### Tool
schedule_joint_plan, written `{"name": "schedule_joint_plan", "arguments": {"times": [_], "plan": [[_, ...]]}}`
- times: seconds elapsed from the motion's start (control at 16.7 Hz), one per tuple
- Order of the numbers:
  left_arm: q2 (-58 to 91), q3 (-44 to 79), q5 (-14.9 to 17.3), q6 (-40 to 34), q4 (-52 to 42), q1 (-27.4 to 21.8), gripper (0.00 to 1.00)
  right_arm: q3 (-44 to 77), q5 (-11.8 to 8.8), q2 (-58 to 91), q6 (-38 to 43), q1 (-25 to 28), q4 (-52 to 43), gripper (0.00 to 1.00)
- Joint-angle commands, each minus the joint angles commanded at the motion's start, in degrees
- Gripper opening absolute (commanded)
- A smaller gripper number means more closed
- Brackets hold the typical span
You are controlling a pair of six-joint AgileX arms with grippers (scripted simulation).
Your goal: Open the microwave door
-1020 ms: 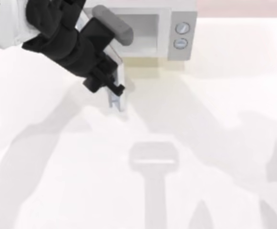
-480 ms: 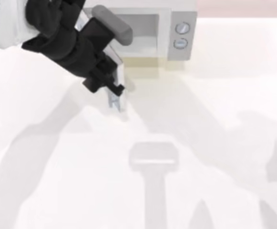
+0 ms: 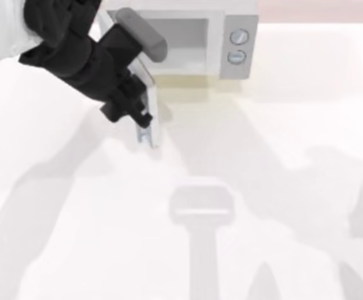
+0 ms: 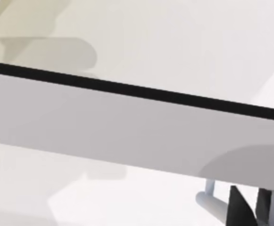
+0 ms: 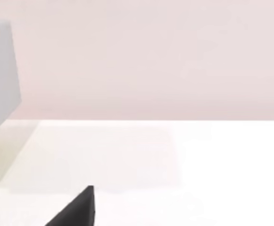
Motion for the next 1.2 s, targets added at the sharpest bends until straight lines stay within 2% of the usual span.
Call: {"name": "schedule_joint_plan", "arguments": {"times": [0.36,1.2], "plan": [[-0.8,-0.6,3.3,6.9,-2.0,2.7,0.00,0.0,0.0,0.0,0.0,0.0,0.0,1.00],[-0.8,-0.6,3.3,7.0,-2.0,2.7,0.00,0.0,0.0,0.0,0.0,0.0,0.0,1.00]]}}
